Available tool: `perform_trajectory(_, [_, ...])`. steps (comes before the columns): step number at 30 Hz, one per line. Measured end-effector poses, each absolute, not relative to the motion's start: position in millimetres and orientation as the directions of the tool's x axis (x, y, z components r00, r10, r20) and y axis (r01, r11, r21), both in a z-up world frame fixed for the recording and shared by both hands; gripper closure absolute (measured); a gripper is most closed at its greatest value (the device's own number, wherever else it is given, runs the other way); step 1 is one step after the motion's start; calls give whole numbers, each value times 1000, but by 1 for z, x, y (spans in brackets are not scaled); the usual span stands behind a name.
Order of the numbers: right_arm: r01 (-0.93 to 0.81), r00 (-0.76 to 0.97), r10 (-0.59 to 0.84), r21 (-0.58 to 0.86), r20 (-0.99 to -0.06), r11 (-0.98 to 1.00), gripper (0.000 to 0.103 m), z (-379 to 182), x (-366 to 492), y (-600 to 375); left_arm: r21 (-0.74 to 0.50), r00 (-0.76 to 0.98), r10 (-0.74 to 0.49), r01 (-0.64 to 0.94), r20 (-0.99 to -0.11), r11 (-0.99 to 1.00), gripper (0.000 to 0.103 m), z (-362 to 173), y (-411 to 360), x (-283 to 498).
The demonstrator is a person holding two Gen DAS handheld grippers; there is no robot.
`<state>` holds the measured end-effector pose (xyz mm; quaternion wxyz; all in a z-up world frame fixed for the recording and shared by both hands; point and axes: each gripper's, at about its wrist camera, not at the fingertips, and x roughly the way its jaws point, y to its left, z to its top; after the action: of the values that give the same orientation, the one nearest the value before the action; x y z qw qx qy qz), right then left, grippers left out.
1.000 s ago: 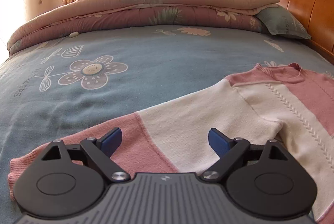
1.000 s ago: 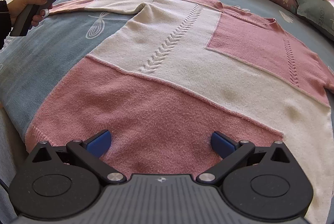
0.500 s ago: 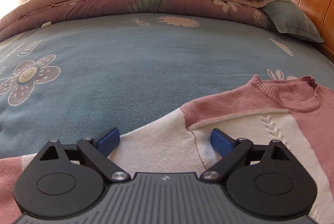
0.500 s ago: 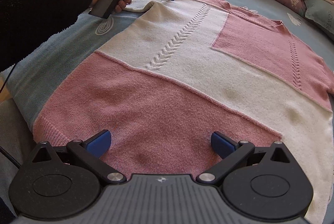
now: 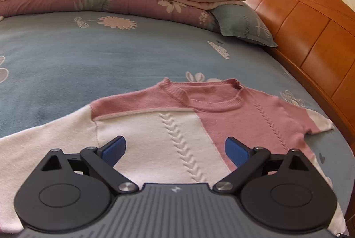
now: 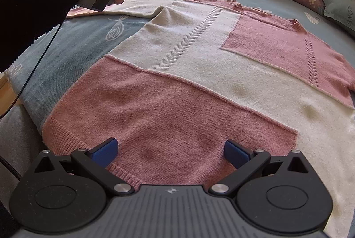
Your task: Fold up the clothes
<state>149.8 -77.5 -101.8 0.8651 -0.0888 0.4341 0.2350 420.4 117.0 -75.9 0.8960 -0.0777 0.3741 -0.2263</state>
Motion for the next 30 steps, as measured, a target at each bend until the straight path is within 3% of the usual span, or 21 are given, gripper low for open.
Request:
perform_trajectory(2, [-491,514,340,55,-788,869,0,-99,146,-80,-332,595,-479,347,-646,877,7,-84,111,418])
perform_trajectory(6, [-484,525,343,59,-779,873,0,-93,137,-88,-430,518,-455,177,-724,885,8,-116,124,428])
perform_trajectory(8, [-475,531,345,65,-774,877,0,-91,133,-94,-451,530,-470,175,-706,875,7,-116,128,422])
perform_trajectory(14, [-433,548,345,94,-762,896,0,-87,130,-107,-432,526,-475,213,-705,876,7,-85,106,412])
perform_trajectory(18, [-442,556,363,104,-748,891,0,-81,125,-110,-339,495,-384,181,-780,923,7,-103,92,408])
perform_trajectory(22, [-448,563,341,69,-753,891,0,-77,117,-115,-314,490,-360,177,-794,933,8,-106,94,397])
perform_trajectory(30, [-379,596,301,69,-744,923,0,-70,111,-133,-341,514,-393,196,-763,919,7,-94,86,363])
